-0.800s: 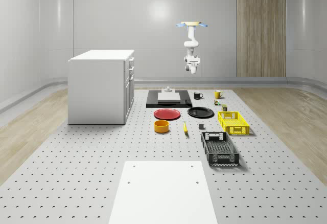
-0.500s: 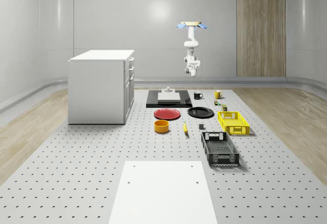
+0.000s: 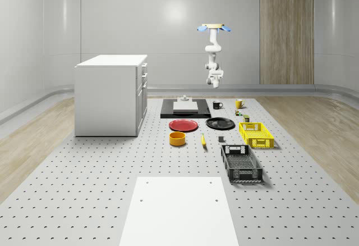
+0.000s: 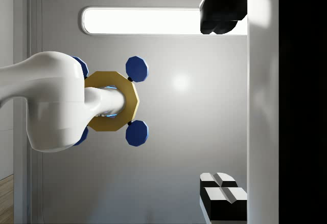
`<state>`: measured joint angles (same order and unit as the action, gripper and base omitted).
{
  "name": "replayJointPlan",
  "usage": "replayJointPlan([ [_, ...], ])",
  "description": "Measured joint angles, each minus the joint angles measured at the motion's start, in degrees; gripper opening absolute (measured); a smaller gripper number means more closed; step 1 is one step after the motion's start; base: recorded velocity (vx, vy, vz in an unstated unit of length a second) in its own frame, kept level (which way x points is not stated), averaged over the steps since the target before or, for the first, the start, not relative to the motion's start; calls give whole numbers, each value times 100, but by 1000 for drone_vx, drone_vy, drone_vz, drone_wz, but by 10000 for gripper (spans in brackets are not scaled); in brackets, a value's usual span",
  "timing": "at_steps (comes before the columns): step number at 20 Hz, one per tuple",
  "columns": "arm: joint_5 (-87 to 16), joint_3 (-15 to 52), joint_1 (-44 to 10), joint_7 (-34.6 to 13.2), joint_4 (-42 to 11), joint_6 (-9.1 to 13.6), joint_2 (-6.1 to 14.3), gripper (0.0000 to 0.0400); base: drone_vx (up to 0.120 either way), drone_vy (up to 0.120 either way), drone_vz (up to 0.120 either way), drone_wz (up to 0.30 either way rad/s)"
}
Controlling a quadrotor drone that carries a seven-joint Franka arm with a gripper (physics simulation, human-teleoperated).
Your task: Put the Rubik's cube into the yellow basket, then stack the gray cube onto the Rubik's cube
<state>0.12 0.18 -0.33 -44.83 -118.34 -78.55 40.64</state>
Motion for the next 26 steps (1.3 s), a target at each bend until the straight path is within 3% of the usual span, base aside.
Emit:
replayJointPlan([
  [26,-11,22,-21,6,100,-11,4,400,120,120,0,0],
])
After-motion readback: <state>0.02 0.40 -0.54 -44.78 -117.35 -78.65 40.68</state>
